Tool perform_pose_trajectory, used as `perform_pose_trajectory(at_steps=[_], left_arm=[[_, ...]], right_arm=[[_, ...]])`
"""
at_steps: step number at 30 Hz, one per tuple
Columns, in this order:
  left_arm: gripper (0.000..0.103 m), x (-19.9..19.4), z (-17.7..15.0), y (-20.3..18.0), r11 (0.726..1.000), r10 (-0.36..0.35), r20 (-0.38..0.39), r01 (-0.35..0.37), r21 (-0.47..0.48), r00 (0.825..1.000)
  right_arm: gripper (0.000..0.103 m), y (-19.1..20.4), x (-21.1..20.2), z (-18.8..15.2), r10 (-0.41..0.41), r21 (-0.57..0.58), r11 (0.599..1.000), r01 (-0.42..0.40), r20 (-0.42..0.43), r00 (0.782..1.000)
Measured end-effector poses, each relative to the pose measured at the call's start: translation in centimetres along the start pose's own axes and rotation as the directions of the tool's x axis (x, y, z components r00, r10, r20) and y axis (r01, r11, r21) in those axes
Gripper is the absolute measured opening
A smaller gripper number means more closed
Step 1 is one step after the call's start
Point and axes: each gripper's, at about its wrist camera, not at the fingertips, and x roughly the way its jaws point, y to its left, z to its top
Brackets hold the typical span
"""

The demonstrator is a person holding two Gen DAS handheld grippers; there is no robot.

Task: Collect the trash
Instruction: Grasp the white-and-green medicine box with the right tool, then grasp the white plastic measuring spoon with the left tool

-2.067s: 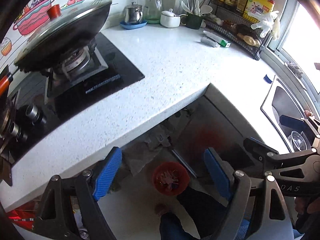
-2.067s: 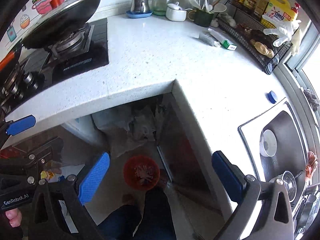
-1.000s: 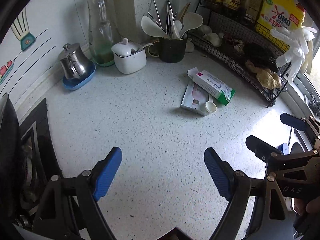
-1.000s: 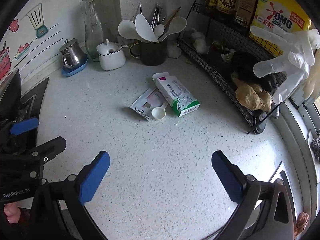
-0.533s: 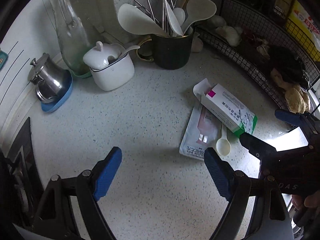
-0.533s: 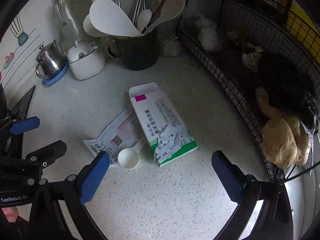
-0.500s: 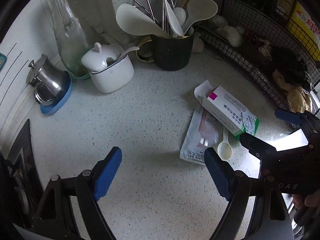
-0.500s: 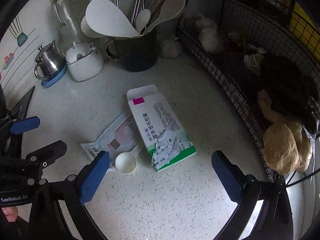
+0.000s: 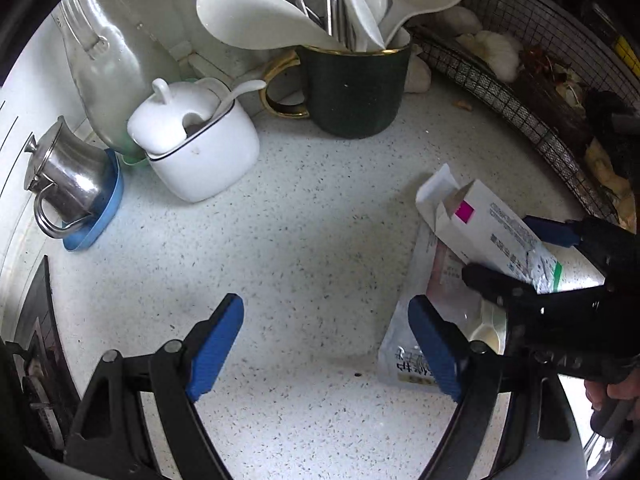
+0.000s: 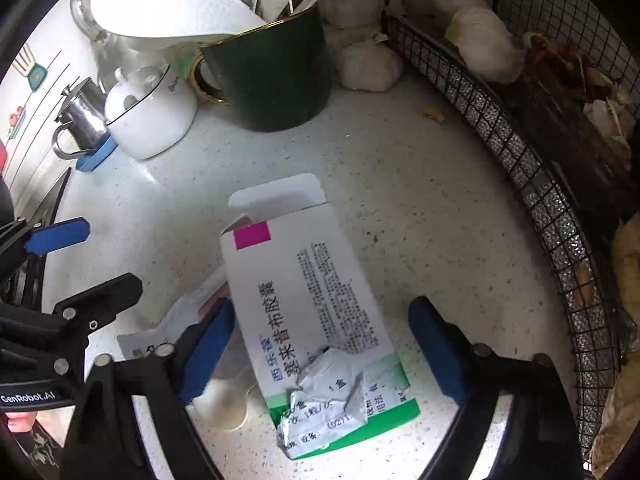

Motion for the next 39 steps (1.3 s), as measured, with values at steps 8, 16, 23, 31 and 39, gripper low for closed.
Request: perform_pose_trajectory(at_steps=[8,16,23,31,39], left_arm=[[0.083,-2.1,-1.6,-1.9,0.998,-0.028,0.01,0.027,0.063,1.0],[0.083,-3.4,-2.2,-5.6,0.973,-0.147,0.002,0.145,0.178,0.989],[0.083,-1.5,-2.2,-9.0,0.942,-0.176,-0.081,0.191,0.276,0.981],[0.083,0.5,-1.4,-10.6,0.922,-0.225,-0.118,0.25,0.295,0.967],[0.029,0.8,-1.4,-11.5,0.918,-0.224,-0.109,0.248,0.311,0.968]], right_arm=[[0.063,0.5,-3.4,-3.1,-0.017,0.05,0.999,0.017,0.014,1.0],[0.063,-1.3,-7.6,-7.1,-0.125,0.174,0.978,0.116,0.041,0.991],[0.063,-4.1,-6.5,-7.8,-0.178,0.255,0.951,0.172,0.002,0.984],[0.063,-4.9,-5.8,-8.2,-0.17,0.302,0.939,0.166,-0.014,0.985],[0.063,-5.6,-6.3,-9.0,-0.17,0.316,0.934,0.168,-0.02,0.985]])
